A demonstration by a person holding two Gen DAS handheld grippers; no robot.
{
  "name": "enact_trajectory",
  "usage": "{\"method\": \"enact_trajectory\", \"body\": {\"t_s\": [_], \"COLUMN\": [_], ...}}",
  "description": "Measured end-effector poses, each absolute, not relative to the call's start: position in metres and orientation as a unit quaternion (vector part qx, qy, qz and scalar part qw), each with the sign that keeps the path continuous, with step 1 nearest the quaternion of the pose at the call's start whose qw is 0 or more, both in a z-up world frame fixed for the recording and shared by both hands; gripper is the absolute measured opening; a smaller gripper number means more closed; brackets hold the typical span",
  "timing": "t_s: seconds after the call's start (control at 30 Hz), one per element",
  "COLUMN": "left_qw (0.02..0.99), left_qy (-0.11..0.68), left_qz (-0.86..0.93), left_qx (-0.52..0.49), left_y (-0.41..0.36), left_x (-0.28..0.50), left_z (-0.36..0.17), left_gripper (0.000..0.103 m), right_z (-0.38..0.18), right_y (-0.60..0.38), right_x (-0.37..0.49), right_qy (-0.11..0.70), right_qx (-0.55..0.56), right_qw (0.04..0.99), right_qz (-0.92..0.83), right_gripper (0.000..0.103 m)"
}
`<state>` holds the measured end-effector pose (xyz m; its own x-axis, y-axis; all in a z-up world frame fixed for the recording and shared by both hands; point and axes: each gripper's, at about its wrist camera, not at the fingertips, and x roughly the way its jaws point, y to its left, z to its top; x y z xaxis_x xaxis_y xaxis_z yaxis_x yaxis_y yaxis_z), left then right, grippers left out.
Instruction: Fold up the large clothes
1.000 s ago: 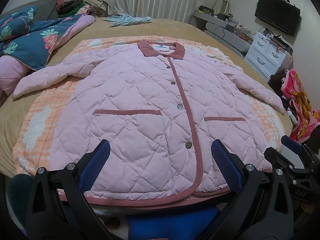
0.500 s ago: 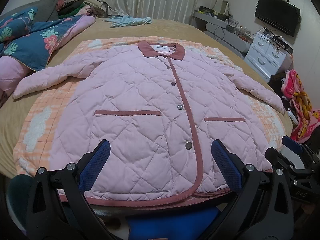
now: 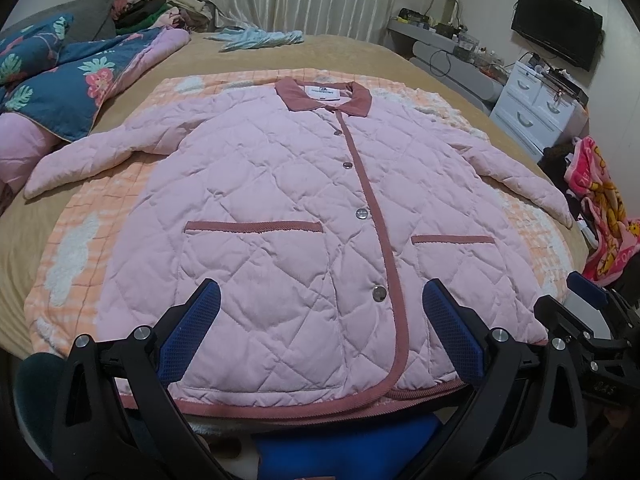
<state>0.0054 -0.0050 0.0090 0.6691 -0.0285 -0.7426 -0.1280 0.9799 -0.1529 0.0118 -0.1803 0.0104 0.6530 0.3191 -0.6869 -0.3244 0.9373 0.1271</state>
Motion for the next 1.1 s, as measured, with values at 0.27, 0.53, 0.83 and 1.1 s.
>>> {"method": "enact_trajectory", "body": {"t_s": [0.27, 0.53, 0.83, 1.1], "left_qw": [0.904, 0.905, 0.902, 0.905], "left_qy": [0.415, 0.412, 0.415, 0.408], "left_qz": [0.033, 0.037, 0.041, 0.049], "left_qx": [-0.095, -0.097, -0.109, -0.113], "left_y": [-0.002, 0.005, 0.022, 0.032], "left_x": [0.025, 0.048, 0.076, 0.105], "left_z": [-0.001, 0.003, 0.006, 0.014], "left_gripper": [0.095, 0.095, 0.095, 0.095], "right_z": [0.006, 0.015, 0.022, 0.028], "right_y": [-0.179, -0.172, -0.161, -0.158], "right_x": [0.032, 0.06, 0.097, 0.127], "right_qy": [0.39, 0.389, 0.394, 0.394], "right_qx": [-0.011, -0.007, 0.001, 0.01], "right_qw": [0.903, 0.9, 0.896, 0.898], "right_qz": [0.182, 0.197, 0.206, 0.198], "right_gripper": [0.099, 0.099, 0.099, 0.099]}}
